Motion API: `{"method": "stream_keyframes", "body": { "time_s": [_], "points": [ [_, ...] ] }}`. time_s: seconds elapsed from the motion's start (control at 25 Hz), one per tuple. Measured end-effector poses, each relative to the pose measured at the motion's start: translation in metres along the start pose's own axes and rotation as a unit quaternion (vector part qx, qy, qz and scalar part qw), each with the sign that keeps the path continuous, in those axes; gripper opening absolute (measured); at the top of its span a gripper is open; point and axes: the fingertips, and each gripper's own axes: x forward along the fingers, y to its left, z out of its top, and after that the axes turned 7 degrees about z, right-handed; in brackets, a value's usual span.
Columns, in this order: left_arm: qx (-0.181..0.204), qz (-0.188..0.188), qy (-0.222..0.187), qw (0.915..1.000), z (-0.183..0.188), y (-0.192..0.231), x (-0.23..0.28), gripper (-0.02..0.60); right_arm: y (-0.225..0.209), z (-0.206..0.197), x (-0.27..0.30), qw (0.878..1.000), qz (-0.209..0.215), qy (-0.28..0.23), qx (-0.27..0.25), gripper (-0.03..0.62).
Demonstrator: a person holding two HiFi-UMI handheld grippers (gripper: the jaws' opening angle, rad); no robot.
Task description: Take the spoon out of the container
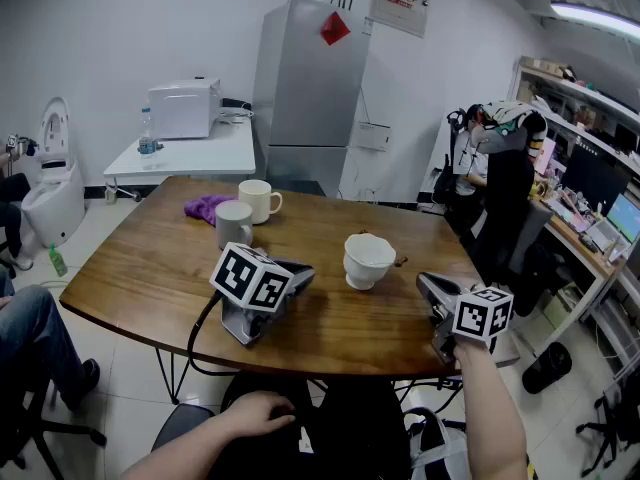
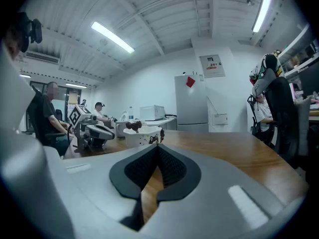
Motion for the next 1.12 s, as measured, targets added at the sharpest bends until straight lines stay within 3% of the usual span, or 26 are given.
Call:
{"method": "stream_keyframes", "body": {
  "time_s": [0.4, 0.52, 0.6, 0.68, 0.88, 1.12],
  "points": [
    [0.001, -0.001, 0.001, 1.0000, 0.000, 0.000, 0.000, 0.012, -0.001, -0.001, 0.000, 1.000, -0.001, 0.000, -0.001, 0.002],
    [0.001, -0.001, 0.001, 1.0000, 0.000, 0.000, 0.001, 0.012, 0.005, -0.001, 0.000, 1.000, 0.016, -0.002, 0.000, 0.003],
    [0.001, -0.001, 0.002, 1.0000, 0.000, 0.000, 0.001, 0.012, 0.013, 0.004, 0.000, 0.999, 0.028, -0.013, -0.017, 0.003],
    [0.002, -0.001, 0.001, 1.0000, 0.000, 0.000, 0.001, 0.012, 0.021, 0.011, -0.002, 0.997, 0.024, -0.013, -0.075, 0.003],
    [0.001, 0.000, 0.001, 1.0000, 0.001, 0.000, 0.001, 0.012, 0.037, 0.018, 0.003, 0.963, -0.005, 0.068, -0.259, 0.005],
    [0.000, -0.001, 0.001, 1.0000, 0.001, 0.000, 0.001, 0.012, 0.041, 0.026, 0.005, 0.917, -0.022, 0.142, -0.371, 0.037]
  ]
}}
